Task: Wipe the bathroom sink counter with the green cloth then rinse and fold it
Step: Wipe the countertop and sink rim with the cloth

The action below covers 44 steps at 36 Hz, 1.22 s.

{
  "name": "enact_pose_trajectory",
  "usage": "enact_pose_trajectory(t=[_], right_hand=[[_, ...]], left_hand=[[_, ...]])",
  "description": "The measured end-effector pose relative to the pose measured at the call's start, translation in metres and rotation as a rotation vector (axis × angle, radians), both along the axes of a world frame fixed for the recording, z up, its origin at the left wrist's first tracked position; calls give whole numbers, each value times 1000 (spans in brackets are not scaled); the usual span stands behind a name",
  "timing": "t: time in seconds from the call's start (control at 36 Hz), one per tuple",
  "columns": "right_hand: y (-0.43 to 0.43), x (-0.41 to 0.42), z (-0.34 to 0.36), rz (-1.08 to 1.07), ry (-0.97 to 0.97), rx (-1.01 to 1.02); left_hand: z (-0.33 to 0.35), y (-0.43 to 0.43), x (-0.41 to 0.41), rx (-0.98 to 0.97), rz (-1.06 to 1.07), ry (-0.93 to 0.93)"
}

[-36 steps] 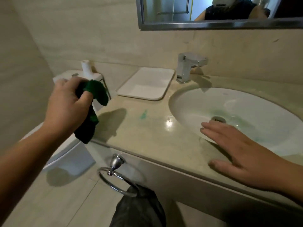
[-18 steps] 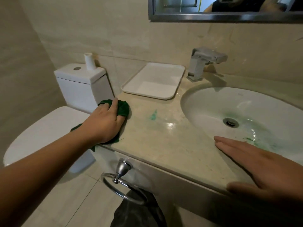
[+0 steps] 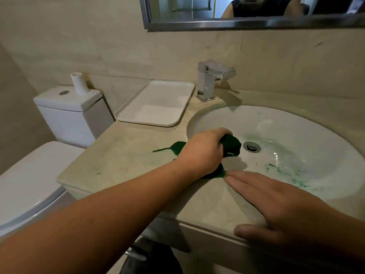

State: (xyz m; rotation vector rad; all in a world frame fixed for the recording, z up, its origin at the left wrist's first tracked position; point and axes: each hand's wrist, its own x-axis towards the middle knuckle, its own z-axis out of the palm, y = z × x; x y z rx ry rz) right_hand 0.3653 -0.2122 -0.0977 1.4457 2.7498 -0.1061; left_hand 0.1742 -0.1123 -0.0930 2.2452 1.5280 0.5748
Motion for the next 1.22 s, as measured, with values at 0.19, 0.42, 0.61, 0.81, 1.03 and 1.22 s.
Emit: enact_pose_trajectory(t=[0.19,0.42,0.61,0.81,1.03,1.22], right_hand=[[0,0,5,0,-111,-178],[8,-4,2,51,-141,-249],[9,-9,3,39,-165,-238],[10,-7,3,-12,-124,-244],[11,-5,4,-43,-59,-301],[6,0,4,-96,5,-239]], left_hand=[[43,-18,-78,248,152,-287],[-14,-46,-175,33,-311,333],[-18,-34,-231,8,-114,303],[-23,-16,-240,-13,49,296],[-19,-22,-144,88,-125,296],[-17,-33,-36,178,-336,199]])
